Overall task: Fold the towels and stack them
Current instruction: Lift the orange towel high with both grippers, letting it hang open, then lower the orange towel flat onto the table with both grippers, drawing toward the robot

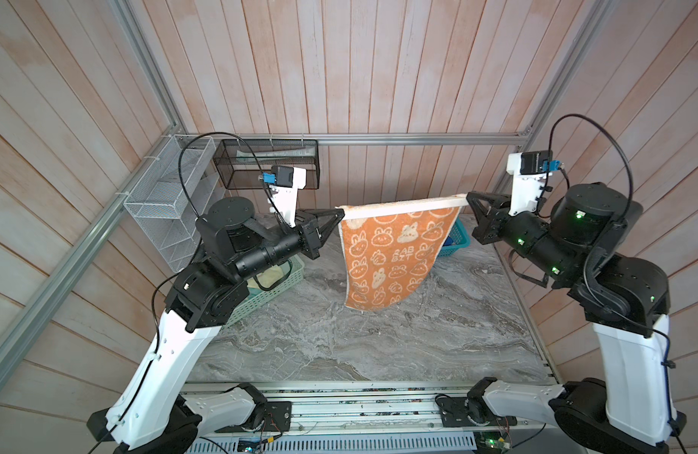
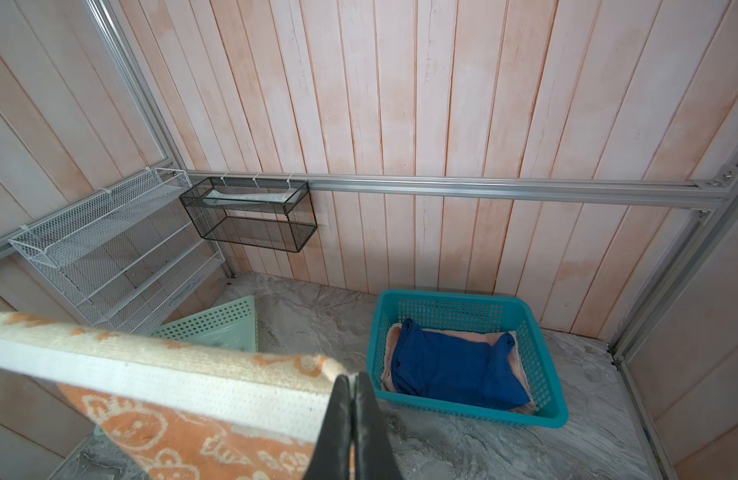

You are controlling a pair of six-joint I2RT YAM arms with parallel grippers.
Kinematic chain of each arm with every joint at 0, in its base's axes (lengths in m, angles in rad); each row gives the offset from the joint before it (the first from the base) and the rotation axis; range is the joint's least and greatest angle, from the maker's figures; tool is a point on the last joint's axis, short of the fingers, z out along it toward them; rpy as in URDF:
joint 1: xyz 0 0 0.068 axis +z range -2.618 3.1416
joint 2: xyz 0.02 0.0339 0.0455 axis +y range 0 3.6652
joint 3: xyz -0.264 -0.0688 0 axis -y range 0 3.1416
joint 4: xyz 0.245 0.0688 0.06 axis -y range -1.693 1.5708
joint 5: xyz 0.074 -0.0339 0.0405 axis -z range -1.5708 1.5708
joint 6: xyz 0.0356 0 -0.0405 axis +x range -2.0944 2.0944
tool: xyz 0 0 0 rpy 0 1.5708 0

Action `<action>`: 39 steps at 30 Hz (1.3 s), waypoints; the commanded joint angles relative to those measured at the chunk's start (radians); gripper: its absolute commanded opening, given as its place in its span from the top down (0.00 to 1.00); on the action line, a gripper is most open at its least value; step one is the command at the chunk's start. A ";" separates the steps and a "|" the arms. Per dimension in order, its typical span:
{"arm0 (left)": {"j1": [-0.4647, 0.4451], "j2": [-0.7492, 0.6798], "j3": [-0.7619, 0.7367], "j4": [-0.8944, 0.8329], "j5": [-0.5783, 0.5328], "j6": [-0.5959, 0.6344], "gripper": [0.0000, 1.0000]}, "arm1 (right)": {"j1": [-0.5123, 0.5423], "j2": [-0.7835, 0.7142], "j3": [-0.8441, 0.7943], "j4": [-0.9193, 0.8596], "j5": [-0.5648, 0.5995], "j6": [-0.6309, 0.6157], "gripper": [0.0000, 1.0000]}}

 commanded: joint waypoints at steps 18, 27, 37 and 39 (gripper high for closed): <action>0.397 0.472 -0.119 0.147 0.148 -0.030 1.00 | -0.290 0.550 -0.183 0.255 -0.233 -0.067 1.00; 0.420 0.495 -0.400 0.359 0.216 -0.041 1.00 | -0.277 0.585 -0.309 0.244 -0.309 -0.047 1.00; 0.336 0.373 -0.898 0.549 0.240 -0.184 1.00 | -0.176 0.358 -0.916 0.470 -0.375 0.094 1.00; 0.299 0.360 -0.972 0.579 0.231 -0.219 1.00 | -0.142 0.351 -0.993 0.494 -0.381 0.120 1.00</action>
